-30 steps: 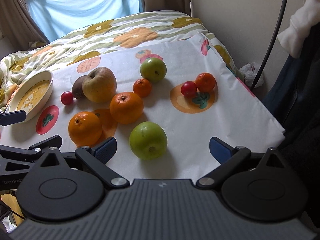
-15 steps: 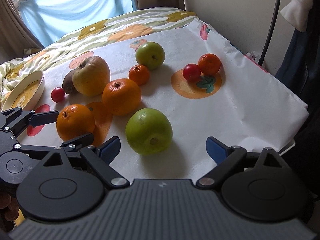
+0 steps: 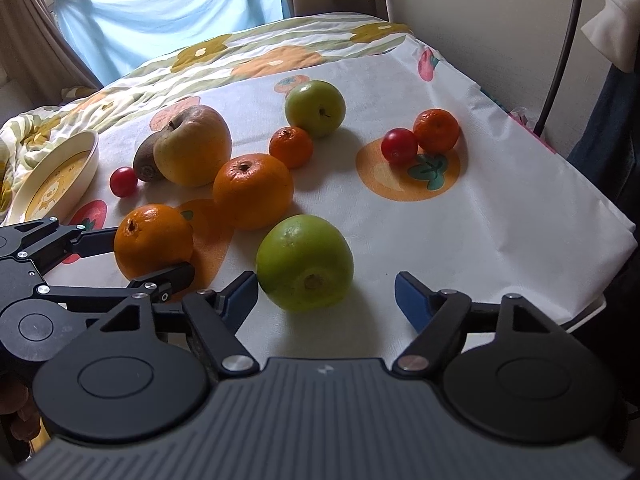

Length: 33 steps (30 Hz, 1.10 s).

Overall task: Organize fruits
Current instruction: 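Move the left tool to the large orange while the right tool approaches the green apple, then close the left tool on the orange while the right tool closes on the green apple, then carry the orange with the left tool over the duck bowl while the right tool carries the green apple there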

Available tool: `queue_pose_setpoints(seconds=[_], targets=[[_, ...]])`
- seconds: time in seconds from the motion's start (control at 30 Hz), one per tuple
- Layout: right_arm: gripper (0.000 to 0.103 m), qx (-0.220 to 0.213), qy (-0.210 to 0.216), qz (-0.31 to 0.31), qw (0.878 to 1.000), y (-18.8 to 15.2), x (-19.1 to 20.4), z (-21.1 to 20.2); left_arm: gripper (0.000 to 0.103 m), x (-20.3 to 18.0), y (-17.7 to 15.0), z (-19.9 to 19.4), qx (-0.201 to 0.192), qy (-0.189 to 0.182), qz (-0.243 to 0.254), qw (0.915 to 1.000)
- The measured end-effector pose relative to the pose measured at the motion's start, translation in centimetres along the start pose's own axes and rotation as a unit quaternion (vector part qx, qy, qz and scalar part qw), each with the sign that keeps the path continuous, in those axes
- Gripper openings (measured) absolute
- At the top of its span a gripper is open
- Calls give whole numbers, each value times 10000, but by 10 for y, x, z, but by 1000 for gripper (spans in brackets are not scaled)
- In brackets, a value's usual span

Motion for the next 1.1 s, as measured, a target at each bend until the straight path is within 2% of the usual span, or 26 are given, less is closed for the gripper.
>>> queue_pose_setpoints(seconds=[0.2,0.3,0.47,0.67,0.93,1.1], targets=[[82,14,21,-132,9999,2,4,4,66,3,-5,-5,1,102,-61,9999],[69,6,73,-224,9997,4,7,4,65,6,-9,-9,25,170,-154,9997],[69,-5,164,-291,9994,7,13,-1,65,11,-16,-21,44,288,-320,9991],[69,-74,335,-516,9981,18,27,-12,65,22,-17,-44,-33,531,-741,9958],[69,-212,627,-914,9936,42,51,-33,65,40,-13,-91,-218,1075,-1407,9840],[69,-299,877,-1295,9872,63,72,-49,65,62,-5,-124,-326,1492,-1747,9727]])
Point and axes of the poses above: each gripper's, at about its wrist camera, not at the fingertips, and z roughly the way its jaws point, x to its left, y to its top, the point moved 7 cm from there along z, roughly the way its jaws point, and after that the axes turned 6 degrees about -z, right-handed, at the moved point
